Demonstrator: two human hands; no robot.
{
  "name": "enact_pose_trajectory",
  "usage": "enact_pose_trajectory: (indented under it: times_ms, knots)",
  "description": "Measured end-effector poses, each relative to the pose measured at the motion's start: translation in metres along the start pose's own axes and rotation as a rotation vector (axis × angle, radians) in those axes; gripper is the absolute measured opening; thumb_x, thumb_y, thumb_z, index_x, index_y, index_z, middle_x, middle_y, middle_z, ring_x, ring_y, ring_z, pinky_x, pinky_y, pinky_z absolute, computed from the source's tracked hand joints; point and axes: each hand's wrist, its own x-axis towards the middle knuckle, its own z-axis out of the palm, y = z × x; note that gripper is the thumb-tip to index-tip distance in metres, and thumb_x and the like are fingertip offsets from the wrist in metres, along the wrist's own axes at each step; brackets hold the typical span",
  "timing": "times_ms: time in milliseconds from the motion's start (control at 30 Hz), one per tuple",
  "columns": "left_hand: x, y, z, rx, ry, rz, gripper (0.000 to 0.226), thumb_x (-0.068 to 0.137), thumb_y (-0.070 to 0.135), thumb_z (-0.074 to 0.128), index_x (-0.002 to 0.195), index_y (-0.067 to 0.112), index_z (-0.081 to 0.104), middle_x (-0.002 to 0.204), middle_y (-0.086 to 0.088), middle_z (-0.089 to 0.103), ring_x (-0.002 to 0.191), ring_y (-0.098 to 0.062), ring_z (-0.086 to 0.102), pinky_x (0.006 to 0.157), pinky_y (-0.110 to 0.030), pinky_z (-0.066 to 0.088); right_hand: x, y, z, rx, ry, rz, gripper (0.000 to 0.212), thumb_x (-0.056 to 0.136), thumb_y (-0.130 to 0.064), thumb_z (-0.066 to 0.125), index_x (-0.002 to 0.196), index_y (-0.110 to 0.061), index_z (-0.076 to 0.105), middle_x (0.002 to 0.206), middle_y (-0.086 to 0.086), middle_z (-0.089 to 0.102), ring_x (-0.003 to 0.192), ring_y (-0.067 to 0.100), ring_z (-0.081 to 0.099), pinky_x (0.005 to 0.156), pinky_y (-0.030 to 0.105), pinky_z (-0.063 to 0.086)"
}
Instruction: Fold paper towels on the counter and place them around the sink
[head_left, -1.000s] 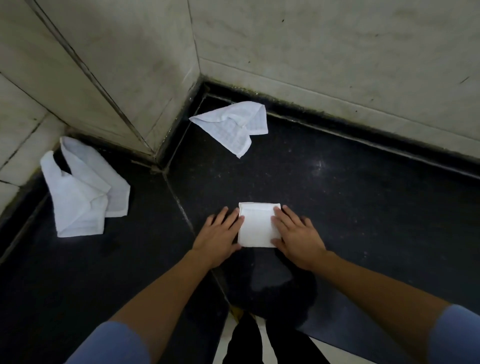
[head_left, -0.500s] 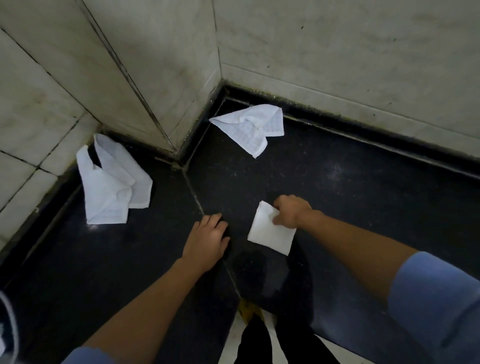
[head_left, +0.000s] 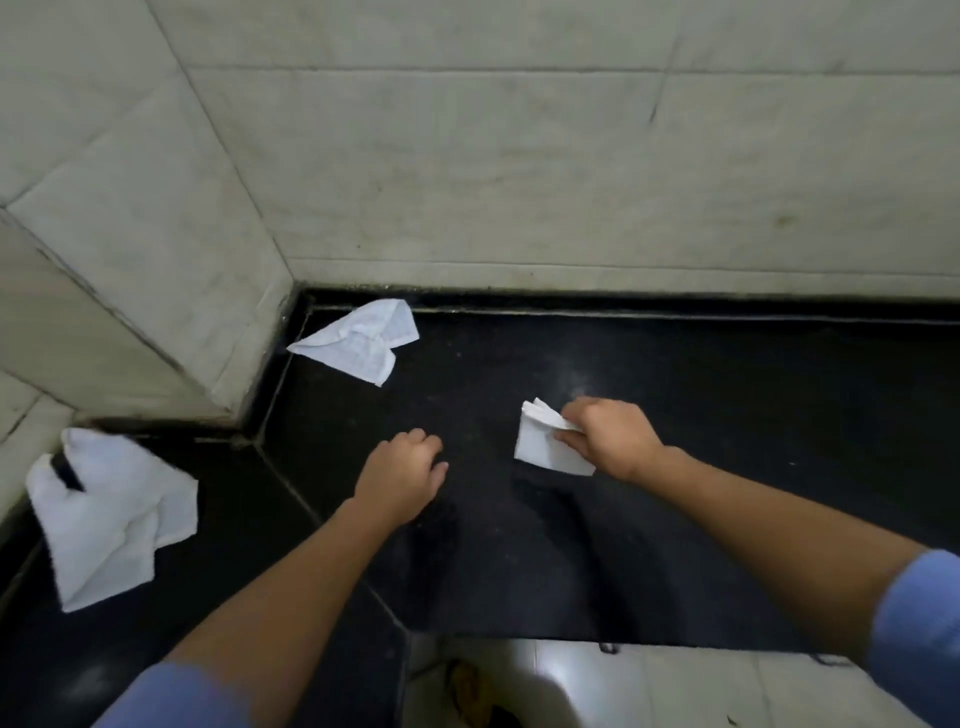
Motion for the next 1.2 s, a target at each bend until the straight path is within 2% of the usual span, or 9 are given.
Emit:
enact_pose_trajectory:
  times_ms: [233, 500, 733, 967, 1200]
  knots:
    - [0.014, 0.141, -0.025, 0.113, 0.015, 0.229, 0.033, 0.096, 0.036, 0.046, 0.121, 0.017, 0.056, 0.115, -0.004, 0.057, 0.104, -0.025, 0.056, 0.084, -0.039, 0.047, -0.134, 0.096, -0.037, -0.021, 0.181, 0.207, 0.024, 0.096, -0.042, 0.046, 0.110, -0.024, 0.055, 0.107, -0.004, 0.066, 0.095, 0.024, 0.062, 0.067, 0.034, 0.041]
    - [-0.009, 0.376, 0.003, 0.128, 0.026, 0.513, 0.031, 0.096, 0.037, 0.046, 0.116, 0.015, 0.057, 0.113, -0.006, 0.057, 0.104, -0.029, 0.057, 0.084, -0.041, 0.046, -0.354, 0.205, -0.067, -0.084, 0.271, 0.461, 0.023, 0.097, -0.039, 0.045, 0.109, -0.023, 0.057, 0.106, -0.002, 0.059, 0.096, 0.025, 0.060, 0.068, 0.036, 0.043]
    - [-0.013, 0.548, 0.022, 0.136, 0.008, 0.773, 0.031, 0.096, 0.039, 0.045, 0.116, 0.017, 0.057, 0.113, -0.003, 0.056, 0.106, -0.026, 0.056, 0.082, -0.040, 0.046, -0.506, 0.284, -0.084, -0.100, 0.340, 0.732, 0.020, 0.096, -0.038, 0.046, 0.106, -0.024, 0.055, 0.105, -0.003, 0.060, 0.100, 0.024, 0.057, 0.067, 0.034, 0.037]
    - [0.015, 0.700, 0.043, 0.121, -0.016, 0.952, 0.031, 0.096, 0.038, 0.046, 0.116, 0.017, 0.057, 0.113, -0.003, 0.056, 0.104, -0.026, 0.057, 0.081, -0.039, 0.047, -0.599, 0.377, -0.100, -0.113, 0.383, 0.898, 0.019, 0.095, -0.035, 0.049, 0.110, -0.026, 0.058, 0.110, -0.004, 0.063, 0.105, 0.023, 0.058, 0.072, 0.035, 0.043]
    - [0.095, 0.850, 0.052, 0.044, 0.001, 1.024, 0.029, 0.096, 0.038, 0.046, 0.113, 0.017, 0.058, 0.109, -0.003, 0.056, 0.100, -0.025, 0.057, 0.078, -0.039, 0.048, -0.634, 0.515, -0.143, -0.169, 0.410, 0.970, 0.019, 0.096, -0.034, 0.049, 0.108, -0.024, 0.058, 0.111, -0.001, 0.063, 0.104, 0.026, 0.059, 0.072, 0.038, 0.048]
